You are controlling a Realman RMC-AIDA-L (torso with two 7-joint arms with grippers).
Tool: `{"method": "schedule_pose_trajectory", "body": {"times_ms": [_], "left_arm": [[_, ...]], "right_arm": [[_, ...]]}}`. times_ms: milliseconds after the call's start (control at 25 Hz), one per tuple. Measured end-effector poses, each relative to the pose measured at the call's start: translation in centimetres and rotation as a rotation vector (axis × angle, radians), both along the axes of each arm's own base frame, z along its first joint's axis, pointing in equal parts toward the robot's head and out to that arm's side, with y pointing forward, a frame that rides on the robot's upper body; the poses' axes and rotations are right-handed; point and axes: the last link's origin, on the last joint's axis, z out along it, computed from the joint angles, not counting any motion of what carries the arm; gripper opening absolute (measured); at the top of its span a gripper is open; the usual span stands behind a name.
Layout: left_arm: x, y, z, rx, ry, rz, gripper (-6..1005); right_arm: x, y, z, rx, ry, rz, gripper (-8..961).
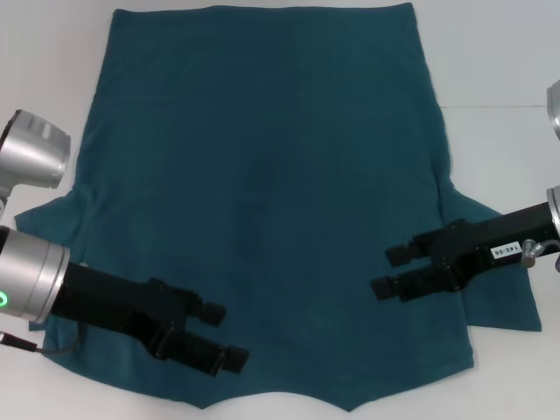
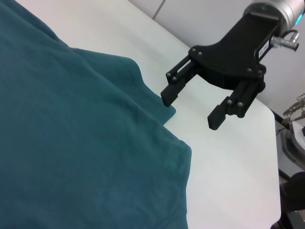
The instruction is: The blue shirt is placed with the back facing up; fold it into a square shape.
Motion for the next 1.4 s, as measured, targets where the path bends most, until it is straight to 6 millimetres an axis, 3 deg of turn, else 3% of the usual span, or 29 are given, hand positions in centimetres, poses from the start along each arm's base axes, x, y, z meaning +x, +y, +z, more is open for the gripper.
{"method": "schedule_pose_trajectory", "body": {"times_ms": [920, 1160, 1280, 1400], "left_arm": [[0.0, 0.3, 0.6, 0.023, -0.021, 0.027, 948], [-1.8, 2.0, 4.0, 0.213, -0.116, 0.258, 947], [-3.5, 2.8, 6.8, 0.35, -0.214, 0.444, 947], [-5.4, 3.2, 8.4, 0.433, -0.28, 0.649, 946]], "right_arm": [[0.3, -0.2, 0.2, 0.001, 0.007, -0.017, 775], [0.8, 0.6, 1.7, 0.08, 0.115, -0.17, 774], [0.8, 1.7, 3.3, 0.139, 0.218, -0.343, 774], [1.3, 2.8, 4.3, 0.192, 0.291, -0.51, 774]]}}
